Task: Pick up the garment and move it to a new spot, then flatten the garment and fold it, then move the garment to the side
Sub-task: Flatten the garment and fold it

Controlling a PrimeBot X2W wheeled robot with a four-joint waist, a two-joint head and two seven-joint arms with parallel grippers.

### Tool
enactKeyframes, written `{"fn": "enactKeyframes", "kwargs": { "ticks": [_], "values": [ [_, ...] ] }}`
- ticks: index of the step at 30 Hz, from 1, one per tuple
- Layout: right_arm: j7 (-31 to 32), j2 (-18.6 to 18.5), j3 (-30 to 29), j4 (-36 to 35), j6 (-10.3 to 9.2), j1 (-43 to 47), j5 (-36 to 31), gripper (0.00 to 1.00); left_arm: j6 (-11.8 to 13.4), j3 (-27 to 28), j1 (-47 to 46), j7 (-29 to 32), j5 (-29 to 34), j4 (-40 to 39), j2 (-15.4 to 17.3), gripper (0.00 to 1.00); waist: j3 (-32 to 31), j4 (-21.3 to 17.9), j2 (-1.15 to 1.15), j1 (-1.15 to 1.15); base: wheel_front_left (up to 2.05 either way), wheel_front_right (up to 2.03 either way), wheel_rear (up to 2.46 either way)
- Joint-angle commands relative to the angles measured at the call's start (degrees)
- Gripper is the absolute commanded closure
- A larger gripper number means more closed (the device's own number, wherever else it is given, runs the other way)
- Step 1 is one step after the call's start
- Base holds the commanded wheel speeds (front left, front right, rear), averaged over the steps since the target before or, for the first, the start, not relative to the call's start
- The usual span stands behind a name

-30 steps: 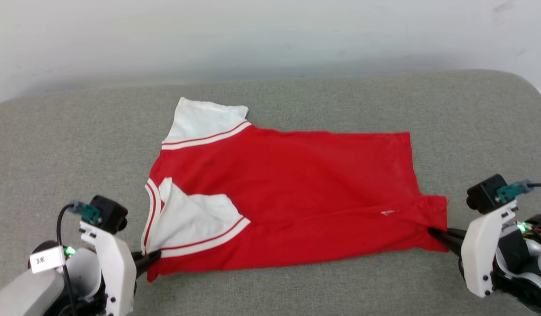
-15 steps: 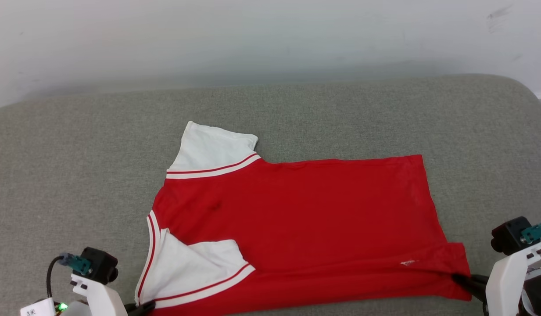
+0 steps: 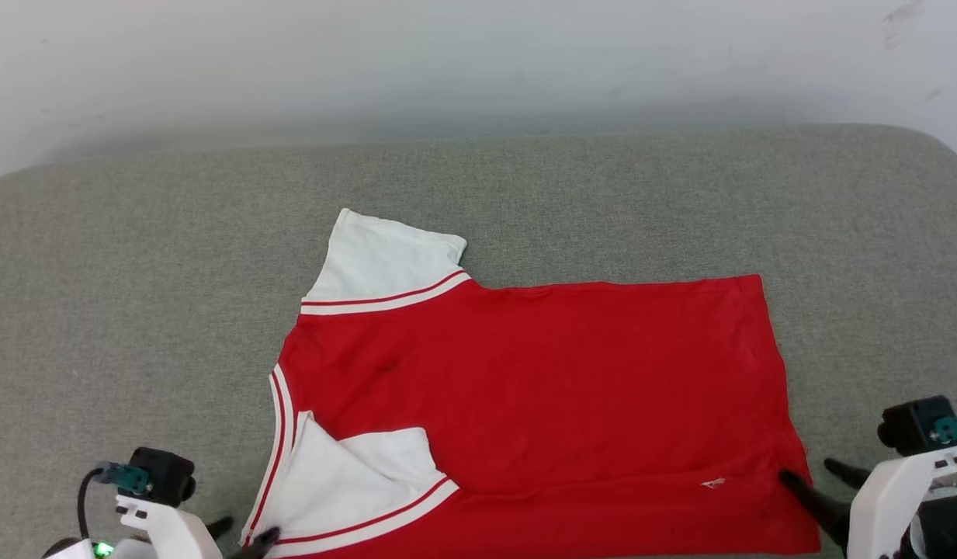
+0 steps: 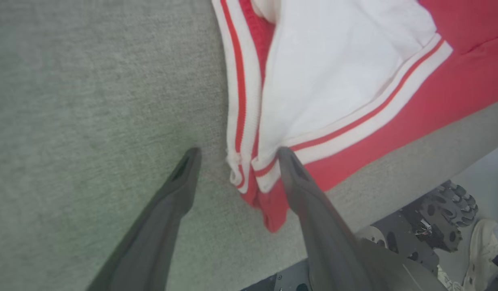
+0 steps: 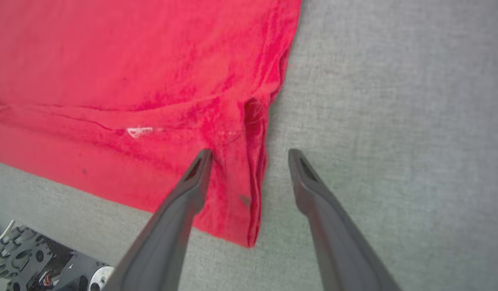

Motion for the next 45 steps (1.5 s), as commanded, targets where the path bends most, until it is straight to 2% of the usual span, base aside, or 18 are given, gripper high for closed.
{"fn": "enactKeyframes", "kwargs": {
  "ticks": [1, 9, 12, 16, 19, 24, 26, 32, 36, 40, 45],
  "values": [
    [-1.89, 0.84, -1.29, -1.11, -0.08, 0.18, -0.85, 0.00, 0.54, 0.64, 0.10, -1.32, 0.50, -0.96, 0.34, 0.00, -0.42, -0.09, 0.00, 0.00, 0.00, 0.00, 0.00],
    [-12.78, 6.35, -9.73, -7.80, -0.08, 0.19, -8.45, 0.00, 5.99, 5.79, -2.92, -11.07, 5.99, -5.61, 2.08, 0.00, -1.51, -0.54, 0.00, 0.00, 0.00, 0.00, 0.00],
    [-17.77, 9.65, -12.51, -10.50, -0.07, -0.05, -12.33, 0.00, 8.10, 7.73, -5.27, -14.09, 8.39, -6.25, 2.68, 0.00, -1.62, -1.13, 0.00, 0.00, 0.00, 0.00, 0.00],
    [-23.09, 13.90, -15.61, -13.90, -0.07, -0.13, -17.00, 0.00, 9.53, 9.55, -9.41, -16.48, 10.98, -6.47, 2.38, 0.00, -0.94, -2.42, 0.00, 0.00, 0.00, 0.00, 0.00],
    [-24.66, 16.53, -15.84, -15.38, -0.07, 0.34, -19.49, 0.00, 9.45, 10.01, -13.80, -16.53, 13.05, -5.36, 2.20, 0.00, 0.29, -3.91, 0.00, 0.00, 0.00, 0.00, 0.00],
    [-24.59, 18.40, -14.80, -16.81, -0.07, -0.10, -20.69, 0.00, 7.39, 9.94, -20.90, -12.77, 13.28, -4.27, 1.73, 0.00, 3.15, -6.05, 0.00, 0.00, 0.00, 0.00, 0.00],
    [-24.72, 18.90, -14.30, -17.16, -0.08, -1.04, -21.17, 0.00, 5.64, 9.08, -24.76, -9.21, 14.07, -3.13, 2.58, 0.00, 4.97, -7.35, 0.00, 0.00, 0.00, 0.00, 0.00],
    [-26.04, 19.68, -13.38, -17.39, -0.07, -3.25, -21.79, 0.00, 1.37, 7.26, -36.16, 7.09, 10.62, 1.55, 2.60, 0.00, 10.68, -10.61, 0.00, 0.00, 0.00, 0.00, 0.00],
    [-27.33, 20.23, -12.80, -16.92, -0.07, -4.85, -21.69, 0.00, -0.61, 5.85, -43.13, 17.58, 9.02, 4.60, 2.51, 0.00, 14.06, -12.28, 0.00, 0.00, 0.00, 0.00, 0.00],
    [-28.06, 20.58, -12.19, -16.23, -0.07, -6.18, -21.76, 0.00, -1.53, 3.57, -48.15, 27.67, 8.50, 7.83, 2.49, 0.00, 16.65, -13.45, 0.00, 0.00, 0.00, 0.00, 0.00],
    [-28.96, 20.70, -11.72, -15.76, -0.07, -7.97, -21.68, 0.00, -2.34, 1.67, -53.03, 35.89, 8.62, 11.24, 1.77, 0.00, 19.76, -14.55, 0.00, 0.00, 0.00, 0.00, 0.00]
  ]
}}
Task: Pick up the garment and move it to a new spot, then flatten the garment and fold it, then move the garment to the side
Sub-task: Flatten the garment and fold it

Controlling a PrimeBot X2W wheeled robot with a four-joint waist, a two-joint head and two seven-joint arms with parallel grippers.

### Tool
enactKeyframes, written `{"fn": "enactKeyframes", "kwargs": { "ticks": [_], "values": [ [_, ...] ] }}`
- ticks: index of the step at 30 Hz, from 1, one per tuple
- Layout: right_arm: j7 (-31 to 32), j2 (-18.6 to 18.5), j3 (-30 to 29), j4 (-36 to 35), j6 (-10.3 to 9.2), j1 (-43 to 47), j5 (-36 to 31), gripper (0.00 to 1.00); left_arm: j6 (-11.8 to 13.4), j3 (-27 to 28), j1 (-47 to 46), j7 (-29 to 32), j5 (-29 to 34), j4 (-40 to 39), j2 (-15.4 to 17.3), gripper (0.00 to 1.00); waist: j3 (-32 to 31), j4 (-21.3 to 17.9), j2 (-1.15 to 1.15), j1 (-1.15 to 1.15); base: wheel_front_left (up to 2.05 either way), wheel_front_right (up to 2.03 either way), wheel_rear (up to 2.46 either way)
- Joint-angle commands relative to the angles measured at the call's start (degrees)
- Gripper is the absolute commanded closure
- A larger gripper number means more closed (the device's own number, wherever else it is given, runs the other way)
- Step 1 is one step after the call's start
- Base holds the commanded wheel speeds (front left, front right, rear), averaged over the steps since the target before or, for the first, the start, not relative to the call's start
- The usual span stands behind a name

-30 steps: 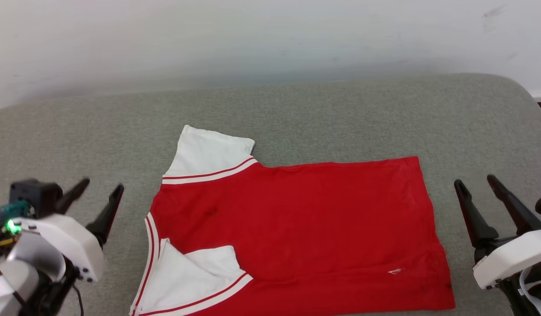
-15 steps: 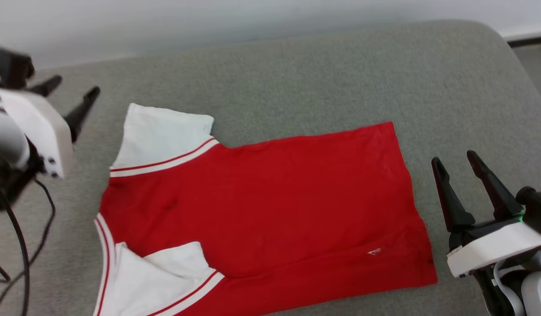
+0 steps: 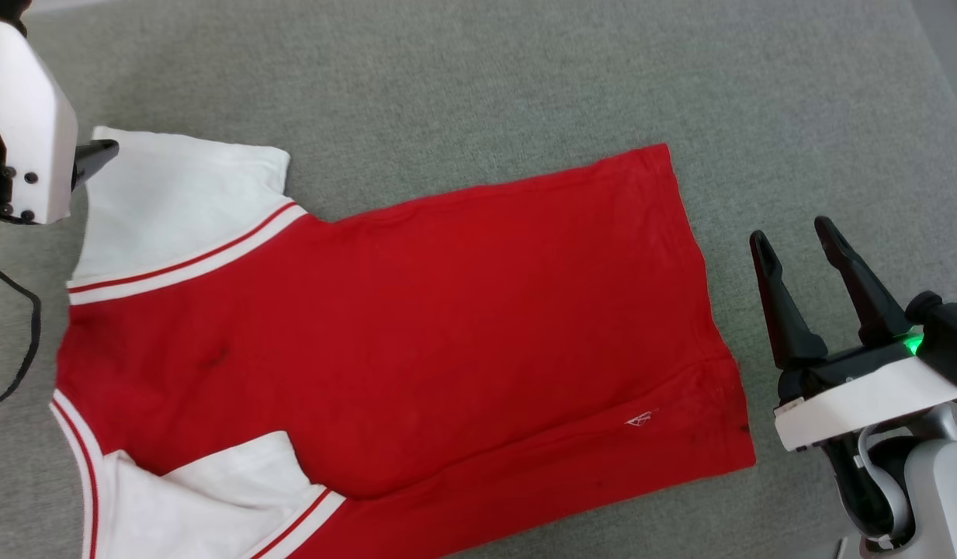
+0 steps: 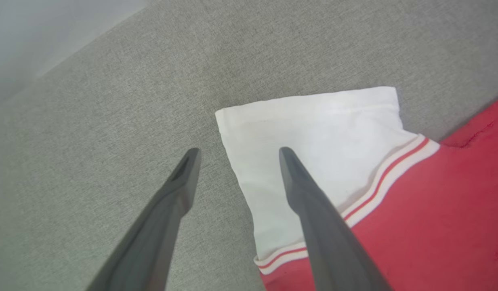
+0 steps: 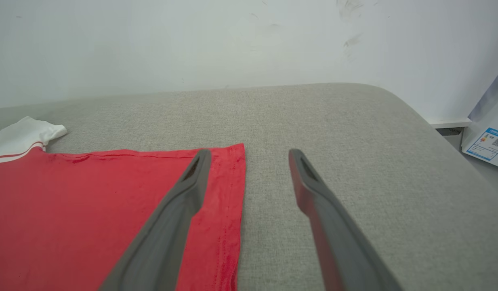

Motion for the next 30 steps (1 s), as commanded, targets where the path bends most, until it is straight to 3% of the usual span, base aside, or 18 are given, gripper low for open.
{"fn": "enactKeyframes", "kwargs": {
  "ticks": [1, 9, 17, 18, 19, 25, 30],
  "values": [
    [-0.28, 0.26, 0.05, 0.03, -0.04, -0.97, 0.06, 0.00, -0.29, -0.43, -1.15, 0.67, 0.63, 0.52, -0.13, 0.00, 1.90, -1.03, 0.00, -0.01, 0.00, 0.00, 0.00],
    [-1.01, 0.57, 1.41, 0.93, -0.04, -3.56, 0.09, 0.00, -0.82, -1.94, -4.94, 3.34, 2.55, 5.62, -0.83, 0.00, 6.15, -2.24, 0.00, -0.01, 0.00, 0.00, 0.00],
    [-1.69, 0.27, 2.15, 2.00, -0.04, -5.00, 0.27, 0.00, -1.85, -4.18, -1.54, 4.97, 1.77, 10.41, -1.57, 0.00, 7.12, -2.72, 0.00, -0.01, 0.00, 0.00, 0.00],
    [-1.65, 0.16, 2.13, 2.14, -0.04, -5.02, 0.28, 0.00, -2.11, -4.23, -1.09, 4.59, 1.50, 10.50, -1.79, 0.73, 6.99, -2.68, 0.00, -0.01, 0.00, 0.00, 0.00],
    [-1.54, 0.03, 2.10, 2.23, -0.04, -5.05, 0.30, 0.00, -2.44, -4.22, -0.78, 4.18, 1.31, 10.63, -2.02, 1.00, 6.81, -2.62, 0.00, -0.01, 0.00, 0.00, 0.00],
    [-0.56, -2.04, 1.46, 1.88, -0.04, -6.19, -0.03, 0.00, -3.52, -4.02, -1.74, 0.04, 1.32, 9.50, -3.42, 1.00, 4.13, -0.97, 0.00, -0.01, 0.00, 0.00, 0.00],
    [3.07, -6.02, 1.02, 0.61, -0.05, -8.67, -0.32, 0.00, -4.30, -3.87, -2.07, -4.99, 1.19, 7.22, -4.72, 1.00, 0.97, 1.21, 0.00, -0.01, 0.00, 0.00, 0.00]
  ]
}}
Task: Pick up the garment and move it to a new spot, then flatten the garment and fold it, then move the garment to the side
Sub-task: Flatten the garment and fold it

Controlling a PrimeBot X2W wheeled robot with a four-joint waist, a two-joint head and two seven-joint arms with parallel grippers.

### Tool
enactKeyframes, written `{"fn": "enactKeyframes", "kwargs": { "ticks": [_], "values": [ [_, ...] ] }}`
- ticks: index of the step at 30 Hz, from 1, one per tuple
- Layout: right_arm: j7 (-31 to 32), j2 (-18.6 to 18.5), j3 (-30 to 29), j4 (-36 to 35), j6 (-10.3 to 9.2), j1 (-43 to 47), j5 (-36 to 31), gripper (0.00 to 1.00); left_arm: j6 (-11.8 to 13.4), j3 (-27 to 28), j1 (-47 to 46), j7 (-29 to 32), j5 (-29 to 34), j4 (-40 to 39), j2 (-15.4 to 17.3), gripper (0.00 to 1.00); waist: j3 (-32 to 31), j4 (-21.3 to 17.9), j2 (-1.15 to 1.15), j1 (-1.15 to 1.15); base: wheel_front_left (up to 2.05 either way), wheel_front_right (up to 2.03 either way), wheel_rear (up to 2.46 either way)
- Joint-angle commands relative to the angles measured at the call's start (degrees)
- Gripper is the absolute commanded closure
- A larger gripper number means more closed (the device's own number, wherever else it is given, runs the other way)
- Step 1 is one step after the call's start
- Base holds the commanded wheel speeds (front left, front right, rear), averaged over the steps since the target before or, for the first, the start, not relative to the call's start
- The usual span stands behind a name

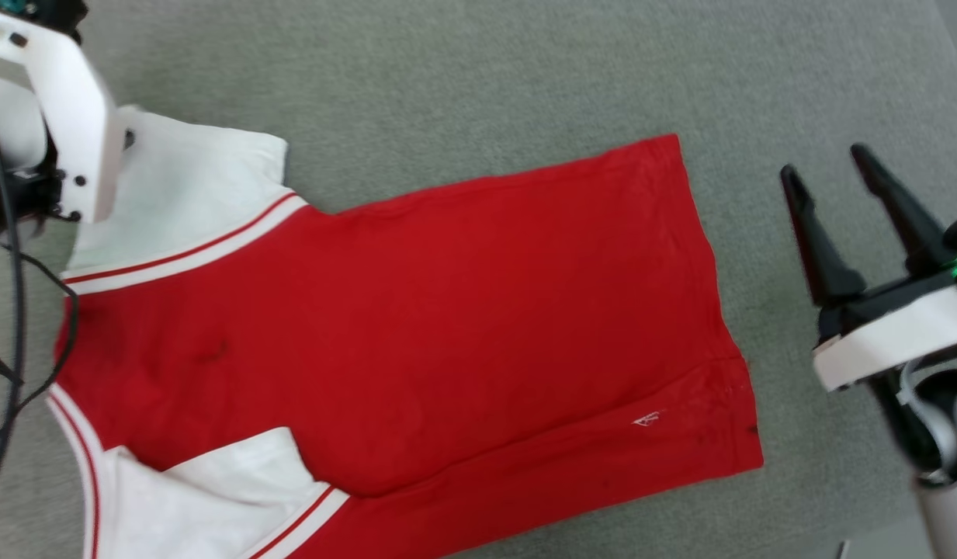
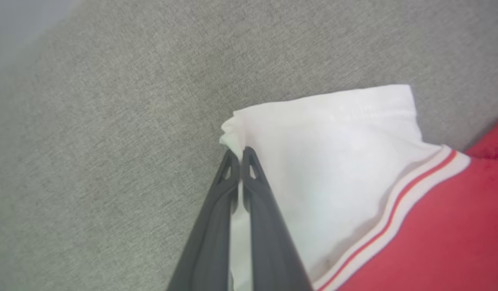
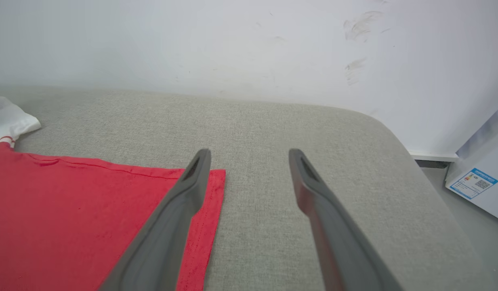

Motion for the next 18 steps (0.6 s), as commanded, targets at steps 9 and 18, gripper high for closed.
{"fn": "enactKeyframes", "kwargs": {
  "ticks": [9, 18],
  "values": [
    [20.41, -11.58, 6.02, 0.22, -0.05, -11.15, 6.03, 0.00, -0.58, -1.73, 3.41, -7.75, 0.75, -7.39, 0.18, 1.00, -4.54, 5.15, 0.00, -0.01, 0.00, 0.00, 0.00],
    [44.77, -17.06, 16.58, 9.29, -0.05, -22.68, 14.23, 0.00, -0.55, -2.40, 3.40, -10.89, 1.90, -13.17, -0.15, 1.00, -3.50, 8.23, 0.00, -0.01, 0.00, 0.00, 0.00]
  ]
}}
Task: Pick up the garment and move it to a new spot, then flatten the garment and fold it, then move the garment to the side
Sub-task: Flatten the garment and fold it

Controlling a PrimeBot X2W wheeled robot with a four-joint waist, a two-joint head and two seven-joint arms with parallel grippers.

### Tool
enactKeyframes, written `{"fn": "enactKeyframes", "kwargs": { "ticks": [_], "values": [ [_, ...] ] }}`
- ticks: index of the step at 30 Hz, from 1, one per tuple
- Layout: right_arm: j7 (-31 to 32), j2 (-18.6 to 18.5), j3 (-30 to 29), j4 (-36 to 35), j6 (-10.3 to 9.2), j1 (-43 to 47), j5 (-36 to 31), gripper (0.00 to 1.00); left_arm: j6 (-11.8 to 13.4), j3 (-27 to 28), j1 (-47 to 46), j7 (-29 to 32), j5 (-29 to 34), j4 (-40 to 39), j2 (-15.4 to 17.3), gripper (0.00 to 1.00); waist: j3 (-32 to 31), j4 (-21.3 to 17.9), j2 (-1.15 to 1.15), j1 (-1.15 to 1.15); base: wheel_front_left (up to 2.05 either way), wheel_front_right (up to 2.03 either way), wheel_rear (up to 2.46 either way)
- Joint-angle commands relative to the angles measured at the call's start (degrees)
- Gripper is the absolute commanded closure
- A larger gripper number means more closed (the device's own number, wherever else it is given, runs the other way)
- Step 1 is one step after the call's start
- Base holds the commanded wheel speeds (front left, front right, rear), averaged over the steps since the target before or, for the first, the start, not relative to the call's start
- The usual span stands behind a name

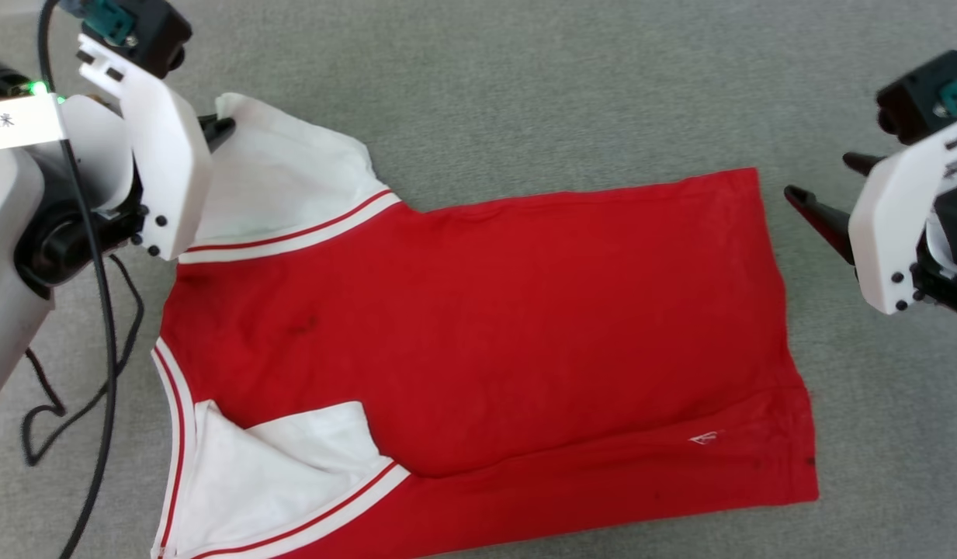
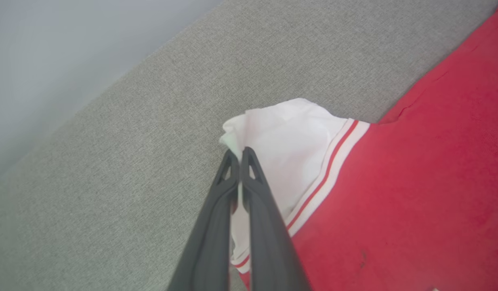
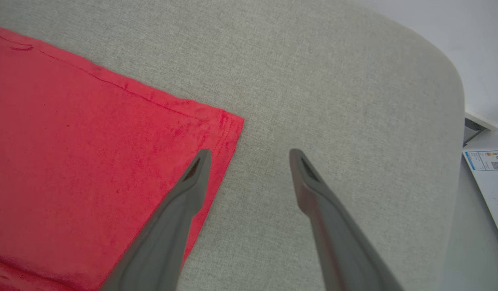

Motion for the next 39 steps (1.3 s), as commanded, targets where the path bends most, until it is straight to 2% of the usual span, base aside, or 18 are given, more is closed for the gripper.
{"fn": "enactKeyframes", "kwargs": {
  "ticks": [1, 4, 7, 12, 17, 23, 24, 25, 32, 39],
  "values": [
    [2.38, 0.12, 1.06, 1.71, -0.06, -2.15, 0.94, 0.00, 0.11, -0.07, -0.34, -0.32, 0.43, -0.68, -0.36, 1.00, 0.77, 0.86, 0.00, 0.00, 0.00, 0.00, 0.00],
    [5.97, 0.54, 3.34, 5.15, -0.06, -4.95, 1.96, 0.00, 0.24, -0.17, -1.22, -0.61, 1.05, -1.96, -0.73, 1.00, 1.82, 1.87, 0.00, 0.00, 0.00, 0.00, 0.00],
    [6.93, 1.59, 5.08, 8.40, -0.06, -7.41, 2.04, 0.00, 0.28, -0.24, -1.78, -0.97, 1.49, -2.88, -1.14, 1.00, 2.93, 2.66, 0.00, 0.00, 0.00, 0.00, 0.00],
    [6.62, 3.29, 7.36, 12.89, -0.06, -9.71, 2.38, 0.00, 0.24, -0.34, -2.74, -1.30, 2.02, -3.67, -1.70, 1.00, 4.43, 3.61, 0.00, 0.00, 0.00, 0.00, 0.00],
    [5.94, 4.06, 13.21, 19.04, -0.06, -9.65, 0.48, 0.00, 0.20, -0.49, -3.64, -1.82, 2.40, -3.63, -2.23, 1.00, 5.76, 4.16, 0.00, 0.00, 0.00, 0.00, 0.00],
    [3.74, 5.44, 18.36, 24.47, -0.04, -7.64, 3.22, 0.01, 0.09, -0.90, -3.73, -2.52, 2.26, -2.74, -2.47, 1.00, 6.15, 4.26, 0.00, 0.00, 0.00, 0.00, 0.00],
    [2.80, 5.46, 18.59, 24.94, -0.04, -7.87, 3.48, 0.72, 0.07, -0.95, -3.64, -2.67, 2.19, -2.53, -2.43, 1.00, 5.97, 4.18, 0.00, 0.00, 0.00, 0.00, 0.00],
    [1.77, 5.39, 18.78, 25.27, -0.04, -8.36, 3.74, 1.00, 0.05, -1.05, -3.51, -2.87, 2.09, -2.36, -2.36, 1.00, 5.75, 4.11, 0.00, 0.00, 0.00, 0.00, 0.00],
    [-8.02, 4.39, 18.24, 26.16, -0.07, -10.96, 4.99, 1.00, 0.03, -1.14, -1.24, -5.25, 1.17, -1.29, -1.49, 1.00, 1.69, 3.28, 0.00, 0.00, 0.00, 0.00, 0.00],
    [-17.10, 2.59, 17.71, 25.04, -0.07, -7.50, 7.62, 1.00, 1.08, -0.64, 4.81, -8.88, -0.71, -3.47, 0.85, 1.00, -4.50, 3.12, 0.00, 0.00, 0.00, 0.00, 0.00]
  ]
}}
